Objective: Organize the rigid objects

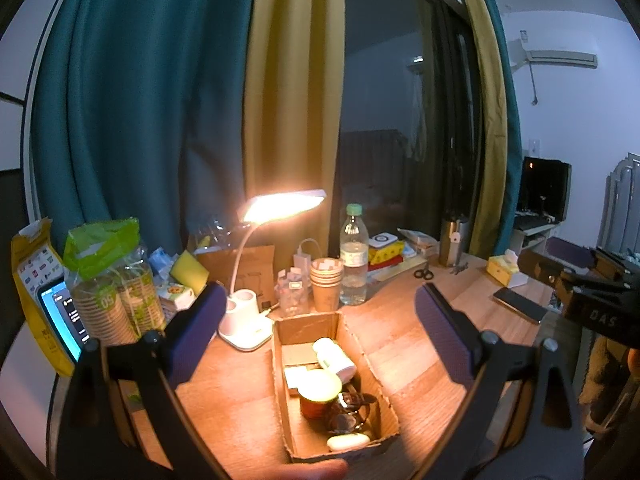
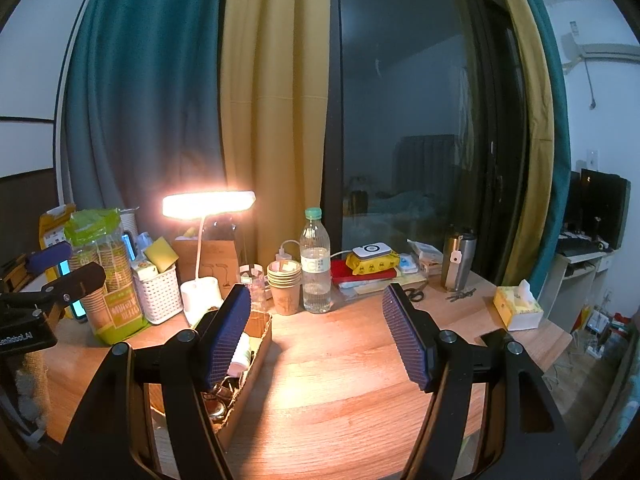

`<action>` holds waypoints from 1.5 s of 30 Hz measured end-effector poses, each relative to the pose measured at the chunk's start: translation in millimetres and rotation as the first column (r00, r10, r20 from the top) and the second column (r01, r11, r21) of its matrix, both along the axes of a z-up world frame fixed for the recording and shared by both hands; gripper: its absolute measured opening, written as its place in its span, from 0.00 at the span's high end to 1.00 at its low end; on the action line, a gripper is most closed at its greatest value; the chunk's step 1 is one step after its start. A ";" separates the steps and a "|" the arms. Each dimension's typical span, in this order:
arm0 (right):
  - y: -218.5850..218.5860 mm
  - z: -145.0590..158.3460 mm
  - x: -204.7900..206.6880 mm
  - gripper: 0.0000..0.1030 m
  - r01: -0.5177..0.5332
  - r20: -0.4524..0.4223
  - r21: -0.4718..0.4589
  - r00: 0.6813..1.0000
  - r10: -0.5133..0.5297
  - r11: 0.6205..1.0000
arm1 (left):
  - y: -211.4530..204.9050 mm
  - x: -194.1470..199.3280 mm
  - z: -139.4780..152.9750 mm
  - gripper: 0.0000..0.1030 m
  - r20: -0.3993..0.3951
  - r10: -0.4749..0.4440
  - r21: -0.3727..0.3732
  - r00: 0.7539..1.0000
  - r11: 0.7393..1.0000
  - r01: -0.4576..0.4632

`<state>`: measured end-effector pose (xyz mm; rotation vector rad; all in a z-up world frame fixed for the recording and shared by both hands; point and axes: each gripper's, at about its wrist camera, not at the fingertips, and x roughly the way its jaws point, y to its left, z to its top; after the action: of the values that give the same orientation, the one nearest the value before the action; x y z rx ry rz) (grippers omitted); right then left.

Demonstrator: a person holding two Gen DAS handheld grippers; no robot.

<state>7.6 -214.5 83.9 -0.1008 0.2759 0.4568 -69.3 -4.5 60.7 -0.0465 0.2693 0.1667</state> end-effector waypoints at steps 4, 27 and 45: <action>0.4 -0.9 -0.1 0.30 0.000 -0.002 0.000 1.000 0.000 1.000 | 0.6 -0.1 0.8 0.07 0.002 0.002 0.000 1.000 1.000 -0.002; 2.1 -3.2 0.9 0.30 -0.002 -0.004 -0.003 1.000 0.002 1.000 | 2.7 0.8 1.9 0.07 -0.004 -0.004 0.005 1.000 1.000 0.004; 4.5 -10.7 -2.3 0.30 -0.006 -0.013 -0.011 1.000 0.006 1.000 | 1.3 1.0 -4.6 0.07 -0.005 -0.008 0.007 1.000 1.000 0.008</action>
<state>5.3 -210.0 73.2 -0.1096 0.2905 0.4617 -68.3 -3.2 56.2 -0.0381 0.2737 0.1599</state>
